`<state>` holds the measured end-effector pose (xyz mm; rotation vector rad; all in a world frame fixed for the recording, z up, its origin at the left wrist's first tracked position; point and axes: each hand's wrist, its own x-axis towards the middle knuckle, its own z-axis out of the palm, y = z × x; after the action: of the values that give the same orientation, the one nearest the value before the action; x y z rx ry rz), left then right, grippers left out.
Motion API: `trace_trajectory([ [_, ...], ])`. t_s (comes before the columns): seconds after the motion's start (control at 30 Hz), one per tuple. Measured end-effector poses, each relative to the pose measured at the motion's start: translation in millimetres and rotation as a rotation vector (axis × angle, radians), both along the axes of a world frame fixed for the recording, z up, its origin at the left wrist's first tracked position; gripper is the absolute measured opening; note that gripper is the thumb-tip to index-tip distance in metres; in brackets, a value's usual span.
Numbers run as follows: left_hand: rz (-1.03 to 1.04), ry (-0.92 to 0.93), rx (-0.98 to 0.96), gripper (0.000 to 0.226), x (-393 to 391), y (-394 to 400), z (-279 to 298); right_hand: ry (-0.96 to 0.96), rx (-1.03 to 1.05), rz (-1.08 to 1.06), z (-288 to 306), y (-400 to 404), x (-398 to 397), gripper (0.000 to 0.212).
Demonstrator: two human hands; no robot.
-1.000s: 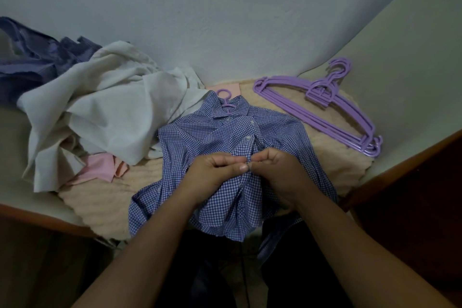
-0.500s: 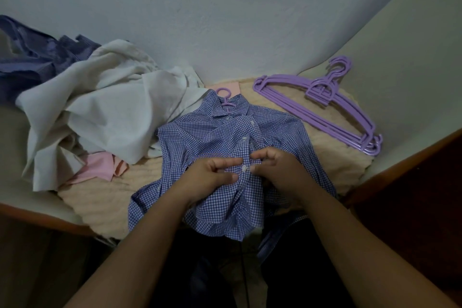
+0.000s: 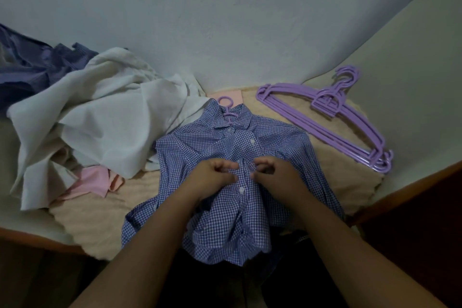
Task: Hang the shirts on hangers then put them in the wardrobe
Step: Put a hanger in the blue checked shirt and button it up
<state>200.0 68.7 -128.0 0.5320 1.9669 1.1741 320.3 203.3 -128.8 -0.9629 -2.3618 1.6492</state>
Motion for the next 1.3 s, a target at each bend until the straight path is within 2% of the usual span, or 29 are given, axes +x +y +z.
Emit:
trace_trajectory([
  [0.13,0.164,-0.037,0.157,0.016,-21,21,2,0.091,0.058,-0.041,2,19,-26,0.043],
  [0.27,0.199,0.018,0.192,0.017,-46,47,2,0.128,0.039,-0.032,-2,40,-59,0.042],
  [0.4,0.286,0.126,0.181,0.011,-78,69,-5,0.105,0.12,-0.039,-11,67,-94,0.038],
  [0.5,0.345,0.303,0.093,0.023,-105,77,-21,0.076,0.249,-0.04,-23,87,-118,0.036],
  [0.57,0.345,0.449,-0.034,0.042,-120,81,-31,0.027,0.338,-0.026,-34,100,-131,0.037],
  [0.63,0.319,0.586,-0.198,0.048,-132,83,-38,-0.059,0.419,0.005,-44,110,-141,0.04],
  [0.7,0.302,0.636,-0.314,0.052,-138,83,-45,-0.138,0.453,0.026,-53,114,-146,0.044],
  [0.9,0.296,0.576,-0.268,0.061,-139,84,-59,-0.193,0.513,0.025,-56,116,-147,0.045],
  [0.97,0.296,0.491,-0.184,0.064,-138,83,-59,-0.181,0.514,0.005,-53,115,-146,0.044],
  [1.07,0.319,0.362,-0.049,0.065,-131,76,-57,-0.074,0.393,-0.055,-55,115,-138,0.044],
  [1.17,0.333,0.368,-0.053,0.053,-122,71,-54,-0.038,0.232,-0.111,-54,109,-127,0.049],
  [1.3,0.362,0.358,-0.086,0.063,-117,79,-45,-0.089,0.114,-0.14,-45,106,-125,0.049],
])
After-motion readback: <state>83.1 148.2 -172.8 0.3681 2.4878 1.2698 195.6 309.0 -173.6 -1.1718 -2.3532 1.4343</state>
